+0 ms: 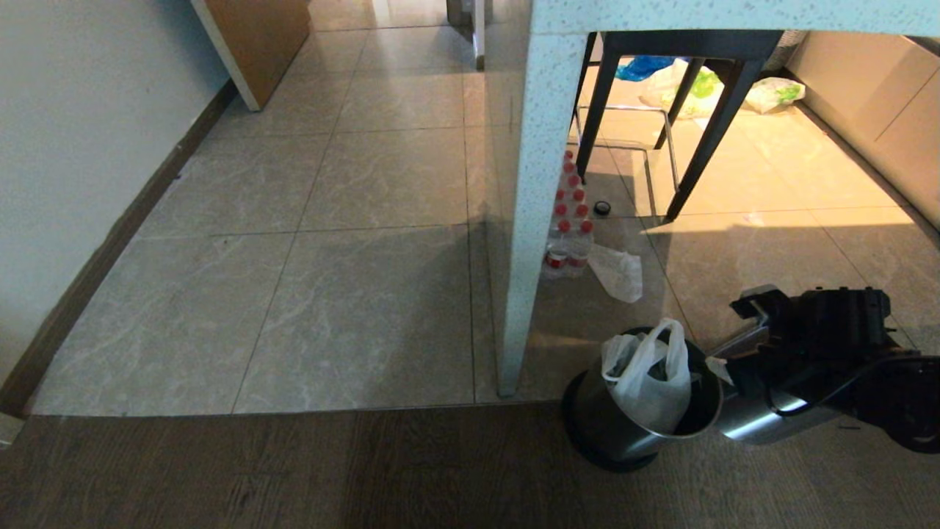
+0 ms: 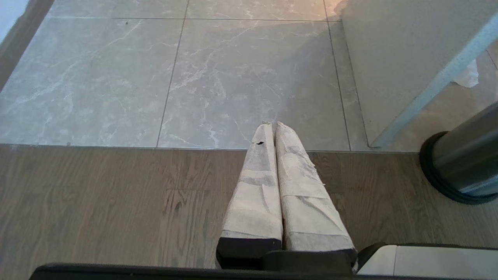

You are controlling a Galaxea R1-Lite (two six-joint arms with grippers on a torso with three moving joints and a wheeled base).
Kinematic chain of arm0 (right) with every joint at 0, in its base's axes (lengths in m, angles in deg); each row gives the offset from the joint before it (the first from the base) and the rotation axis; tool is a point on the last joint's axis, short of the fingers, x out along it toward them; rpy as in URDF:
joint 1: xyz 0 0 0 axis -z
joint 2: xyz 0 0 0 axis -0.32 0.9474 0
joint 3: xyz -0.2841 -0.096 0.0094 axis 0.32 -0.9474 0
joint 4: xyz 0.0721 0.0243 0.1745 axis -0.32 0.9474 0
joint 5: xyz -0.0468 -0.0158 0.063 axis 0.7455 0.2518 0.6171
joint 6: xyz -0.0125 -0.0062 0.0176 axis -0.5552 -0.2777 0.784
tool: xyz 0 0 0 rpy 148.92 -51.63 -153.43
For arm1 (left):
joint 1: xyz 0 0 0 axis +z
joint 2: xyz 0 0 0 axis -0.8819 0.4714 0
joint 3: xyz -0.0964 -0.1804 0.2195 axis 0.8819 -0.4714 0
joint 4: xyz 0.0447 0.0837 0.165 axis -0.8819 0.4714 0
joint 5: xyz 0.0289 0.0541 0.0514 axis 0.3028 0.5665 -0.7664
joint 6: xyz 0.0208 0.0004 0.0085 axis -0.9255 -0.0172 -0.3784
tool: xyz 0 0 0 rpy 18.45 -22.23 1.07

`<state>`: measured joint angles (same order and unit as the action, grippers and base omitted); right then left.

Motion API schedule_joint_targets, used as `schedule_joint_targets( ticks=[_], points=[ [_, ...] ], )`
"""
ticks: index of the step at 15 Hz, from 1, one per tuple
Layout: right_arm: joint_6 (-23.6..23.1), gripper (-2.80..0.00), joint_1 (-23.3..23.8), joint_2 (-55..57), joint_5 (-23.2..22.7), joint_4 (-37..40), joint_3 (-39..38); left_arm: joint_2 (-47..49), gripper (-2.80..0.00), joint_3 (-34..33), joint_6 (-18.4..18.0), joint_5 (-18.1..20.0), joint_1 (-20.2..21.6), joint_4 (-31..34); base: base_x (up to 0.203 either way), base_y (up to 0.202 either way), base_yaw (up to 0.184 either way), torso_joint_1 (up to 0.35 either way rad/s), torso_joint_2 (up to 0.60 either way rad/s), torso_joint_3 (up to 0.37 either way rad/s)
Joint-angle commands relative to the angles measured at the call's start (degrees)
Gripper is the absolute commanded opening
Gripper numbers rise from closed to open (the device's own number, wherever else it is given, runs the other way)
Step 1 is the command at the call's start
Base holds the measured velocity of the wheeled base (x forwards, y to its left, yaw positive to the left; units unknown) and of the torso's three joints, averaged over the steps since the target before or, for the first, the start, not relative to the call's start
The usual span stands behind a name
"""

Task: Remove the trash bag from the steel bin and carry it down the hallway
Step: Pick up the trash bag

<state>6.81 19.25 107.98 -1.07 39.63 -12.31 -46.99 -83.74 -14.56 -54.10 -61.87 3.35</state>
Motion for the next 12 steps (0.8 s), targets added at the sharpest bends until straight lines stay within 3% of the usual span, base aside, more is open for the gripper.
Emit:
schedule_joint_targets(
  ticks=[1,7,12],
  points=[
    [-0.3,0.00,-0.3,4.8,0.1,-2.4,0.7,-0.1,-2.80,0.0,0.0,0.0,0.0,0.0,0.000,0.000,0.000,0.000,0.00,0.000],
    [-0.6,0.00,-3.3,11.9,-0.2,-14.1,1.8,0.0,-2.80,-0.1,0.0,0.0,0.0,0.0,0.000,0.000,0.000,0.000,0.00,0.000],
    [-0.4,0.00,-5.2,18.1,0.3,-18.9,10.1,0.0,-2.80,-0.1,0.0,0.0,0.0,0.0,0.000,0.000,0.000,0.000,0.00,0.000]
  ],
)
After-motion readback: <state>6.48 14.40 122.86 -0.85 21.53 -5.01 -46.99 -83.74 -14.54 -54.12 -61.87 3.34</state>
